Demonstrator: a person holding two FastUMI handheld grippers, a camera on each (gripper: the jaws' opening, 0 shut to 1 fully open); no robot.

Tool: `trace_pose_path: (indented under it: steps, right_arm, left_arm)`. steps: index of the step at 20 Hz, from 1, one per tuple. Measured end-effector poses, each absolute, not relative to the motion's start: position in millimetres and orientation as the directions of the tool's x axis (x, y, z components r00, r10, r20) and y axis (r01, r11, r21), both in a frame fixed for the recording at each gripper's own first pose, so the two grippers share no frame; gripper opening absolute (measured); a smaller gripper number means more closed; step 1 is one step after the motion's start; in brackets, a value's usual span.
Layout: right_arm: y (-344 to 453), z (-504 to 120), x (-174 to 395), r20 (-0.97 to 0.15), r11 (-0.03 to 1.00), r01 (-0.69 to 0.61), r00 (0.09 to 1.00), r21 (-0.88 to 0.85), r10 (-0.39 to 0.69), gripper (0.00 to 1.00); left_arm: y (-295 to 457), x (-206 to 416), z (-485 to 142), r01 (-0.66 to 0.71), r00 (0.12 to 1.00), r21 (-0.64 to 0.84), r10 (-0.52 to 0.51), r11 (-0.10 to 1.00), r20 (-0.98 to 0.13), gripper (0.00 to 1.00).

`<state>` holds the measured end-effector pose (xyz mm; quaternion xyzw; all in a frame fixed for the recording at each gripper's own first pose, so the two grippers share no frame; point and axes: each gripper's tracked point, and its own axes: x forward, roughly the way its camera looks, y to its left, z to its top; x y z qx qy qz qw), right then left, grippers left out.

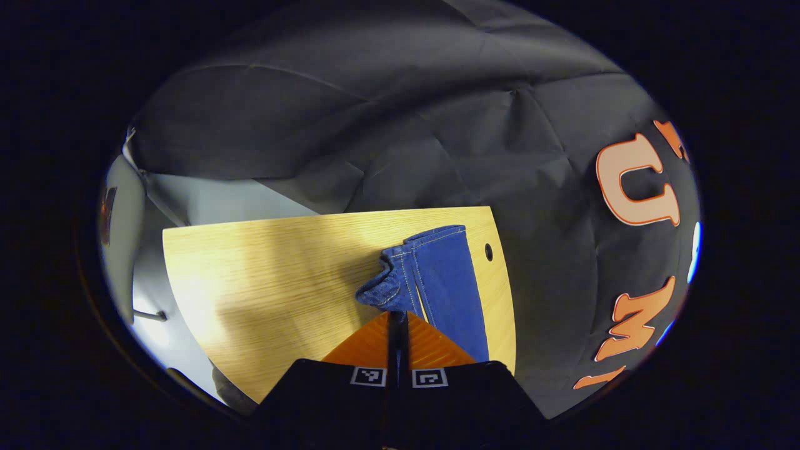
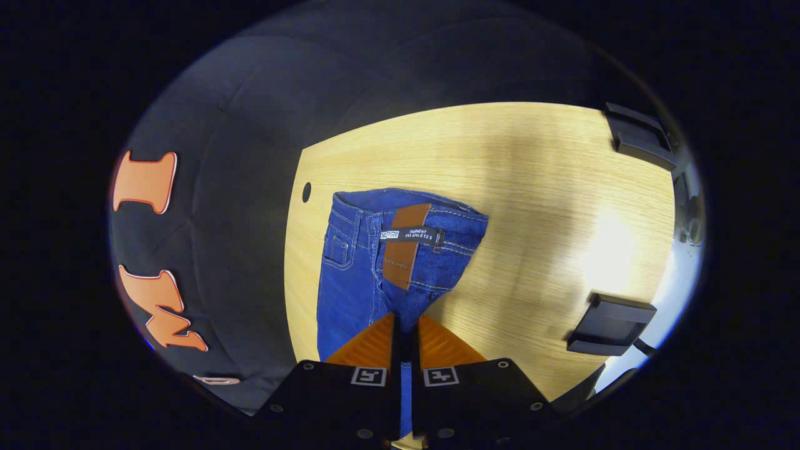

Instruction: Grasp the waist and the cuffs of the jeans and fold them to make the two legs overlap; first hold the waist and fold one-third of the jeans toward the cuffs, then hold the cuffs and fold the remaining one-third in the same direction to finish folding.

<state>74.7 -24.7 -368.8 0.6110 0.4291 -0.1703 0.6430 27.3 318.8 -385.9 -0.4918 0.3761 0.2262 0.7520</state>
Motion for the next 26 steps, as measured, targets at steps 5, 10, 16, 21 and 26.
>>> trace_pose_path:
  steps: [5, 10, 16, 21, 26]
  right_arm:
    - [-20.5, -346.8, 92.4, -0.796, 0.207, 0.773, 0.546, 0.599, 0.263, 0.07]
    - [-17.0, -329.5, 116.7, -0.817, 0.203, 0.797, 0.521, 0.569, 0.247, 0.08]
    - [-12.0, -328.1, 161.6, -0.804, 0.198, 0.791, 0.511, 0.578, 0.304, 0.07]
    - [-6.2, -340.9, 206.1, -0.799, 0.198, 0.794, 0.492, 0.574, 0.344, 0.07]
    - [4.0, -356.7, 252.4, -0.804, 0.231, 0.792, 0.466, 0.565, 0.368, 0.07]
  left_arm:
    - [315.2, 58.8, -389.6, -0.723, 0.581, -0.561, -0.083, 0.404, -0.809, 0.01]
    - [313.4, 90.6, -383.5, -0.722, 0.561, -0.558, -0.125, 0.41, -0.818, 0.0]
    - [305.7, 146.3, -369.3, -0.707, 0.585, -0.563, -0.093, 0.429, -0.806, 0.01]
    - [305.4, 191.4, -387.5, -0.724, 0.553, -0.503, -0.039, 0.472, -0.832, 0.01]
    - [294.9, 240.2, -407.0, -0.695, 0.52, -0.445, -0.033, 0.564, -0.853, 0.01]
